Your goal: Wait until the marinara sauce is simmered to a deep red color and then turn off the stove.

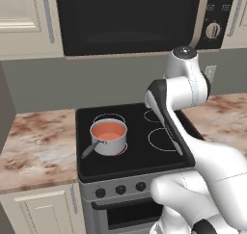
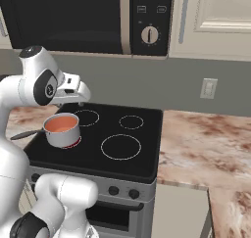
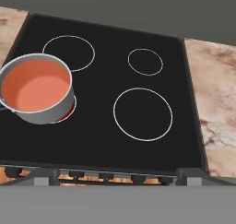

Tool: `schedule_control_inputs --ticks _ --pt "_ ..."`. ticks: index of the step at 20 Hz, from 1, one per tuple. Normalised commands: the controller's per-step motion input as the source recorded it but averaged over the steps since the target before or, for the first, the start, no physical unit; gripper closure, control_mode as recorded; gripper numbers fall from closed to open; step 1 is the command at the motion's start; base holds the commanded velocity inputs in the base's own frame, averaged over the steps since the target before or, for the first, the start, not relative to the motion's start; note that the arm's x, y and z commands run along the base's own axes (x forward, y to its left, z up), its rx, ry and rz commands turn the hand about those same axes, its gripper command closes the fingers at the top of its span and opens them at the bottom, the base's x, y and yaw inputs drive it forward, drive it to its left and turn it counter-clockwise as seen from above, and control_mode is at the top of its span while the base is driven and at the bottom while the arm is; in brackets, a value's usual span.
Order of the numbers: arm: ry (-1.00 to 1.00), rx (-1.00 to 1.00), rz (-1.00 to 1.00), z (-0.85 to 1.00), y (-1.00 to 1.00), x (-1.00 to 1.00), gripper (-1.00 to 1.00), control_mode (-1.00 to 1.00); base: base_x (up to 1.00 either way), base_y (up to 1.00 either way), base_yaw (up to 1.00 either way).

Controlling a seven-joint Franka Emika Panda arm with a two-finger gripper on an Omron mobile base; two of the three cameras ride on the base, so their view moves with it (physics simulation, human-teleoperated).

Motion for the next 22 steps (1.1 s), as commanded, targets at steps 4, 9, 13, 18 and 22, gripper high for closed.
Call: schedule_control_inputs --ticks 4,9,13,18,22 --pt "0.00 0.00 0.00 0.00 0.00 0.00 -1.00 -1.00 0.00 0.00 0.00" --pt "0.00 0.00 0.00 0.00 0.00 0.00 -1.00 -1.00 0.00 0.00 0.00" --pt "0.00 0.00 0.00 0.00 0.00 0.00 -1.00 -1.00 0.00 0.00 0.00" --pt "0.00 0.00 0.00 0.00 0.00 0.00 -1.00 -1.00 0.00 0.00 0.00" --pt "0.00 0.00 0.00 0.00 0.00 0.00 -1.00 -1.00 0.00 0.00 0.00"
